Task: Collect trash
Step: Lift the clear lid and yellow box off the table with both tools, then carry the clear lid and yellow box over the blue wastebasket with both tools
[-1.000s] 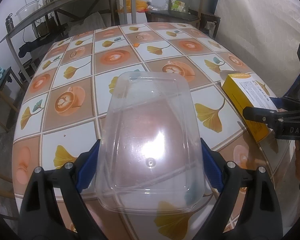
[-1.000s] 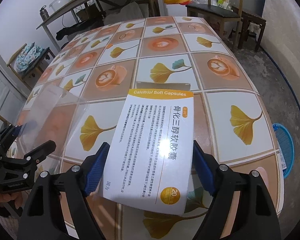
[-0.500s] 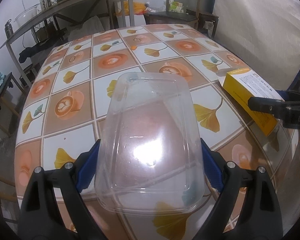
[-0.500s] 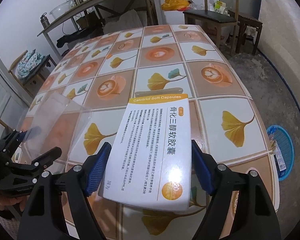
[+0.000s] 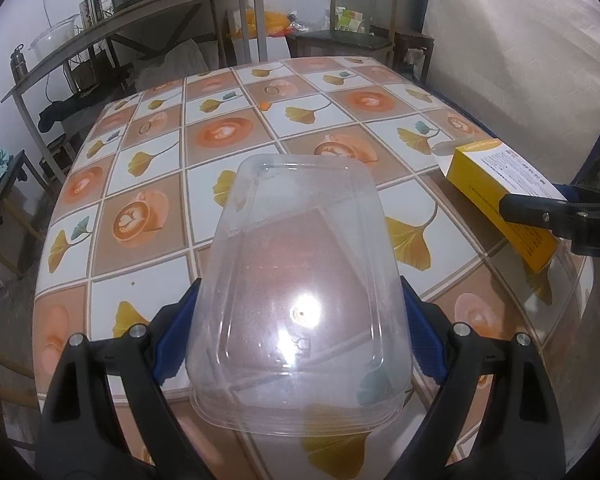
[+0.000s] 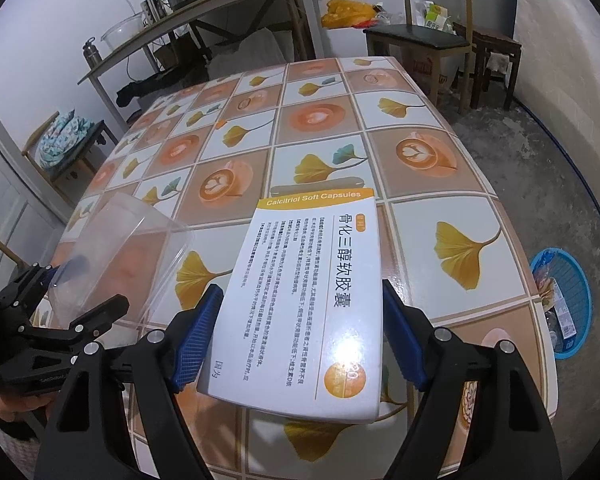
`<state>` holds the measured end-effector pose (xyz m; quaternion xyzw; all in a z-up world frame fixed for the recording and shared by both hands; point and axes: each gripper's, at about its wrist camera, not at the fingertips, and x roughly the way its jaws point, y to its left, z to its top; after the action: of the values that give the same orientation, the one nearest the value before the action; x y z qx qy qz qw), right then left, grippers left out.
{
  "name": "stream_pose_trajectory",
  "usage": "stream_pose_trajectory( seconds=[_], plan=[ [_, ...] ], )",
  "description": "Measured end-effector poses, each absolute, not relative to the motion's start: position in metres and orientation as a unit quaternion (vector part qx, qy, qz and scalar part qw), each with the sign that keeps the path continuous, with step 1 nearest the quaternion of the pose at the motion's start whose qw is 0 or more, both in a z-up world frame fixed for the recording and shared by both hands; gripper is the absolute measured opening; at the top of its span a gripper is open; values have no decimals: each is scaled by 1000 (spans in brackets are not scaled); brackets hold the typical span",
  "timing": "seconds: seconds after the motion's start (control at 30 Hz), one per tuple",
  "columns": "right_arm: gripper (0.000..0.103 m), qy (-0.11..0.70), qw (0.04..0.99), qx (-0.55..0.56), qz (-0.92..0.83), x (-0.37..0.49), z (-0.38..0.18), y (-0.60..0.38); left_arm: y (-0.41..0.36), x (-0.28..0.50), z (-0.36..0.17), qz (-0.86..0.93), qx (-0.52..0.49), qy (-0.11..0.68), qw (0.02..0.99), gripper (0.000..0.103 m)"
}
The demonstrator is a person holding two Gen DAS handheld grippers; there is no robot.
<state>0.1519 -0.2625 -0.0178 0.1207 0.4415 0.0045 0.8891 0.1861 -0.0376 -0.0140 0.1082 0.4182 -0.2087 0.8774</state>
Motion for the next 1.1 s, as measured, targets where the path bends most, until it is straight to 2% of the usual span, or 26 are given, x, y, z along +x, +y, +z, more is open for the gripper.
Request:
stream_pose_trajectory(
  seconds=[0.67,0.87,1.1],
  plan=[
    [75,373,908,192,0,113,6,-299,-62,191,22,-267,93,394,875,86],
    [75,326,918,224,-18,80,21,-341,-102,190,45,-313,99,381,864,86],
    [75,270,925,244,-110,20,40,-413,-185,186,76,-404,114,365,831,86]
  ],
)
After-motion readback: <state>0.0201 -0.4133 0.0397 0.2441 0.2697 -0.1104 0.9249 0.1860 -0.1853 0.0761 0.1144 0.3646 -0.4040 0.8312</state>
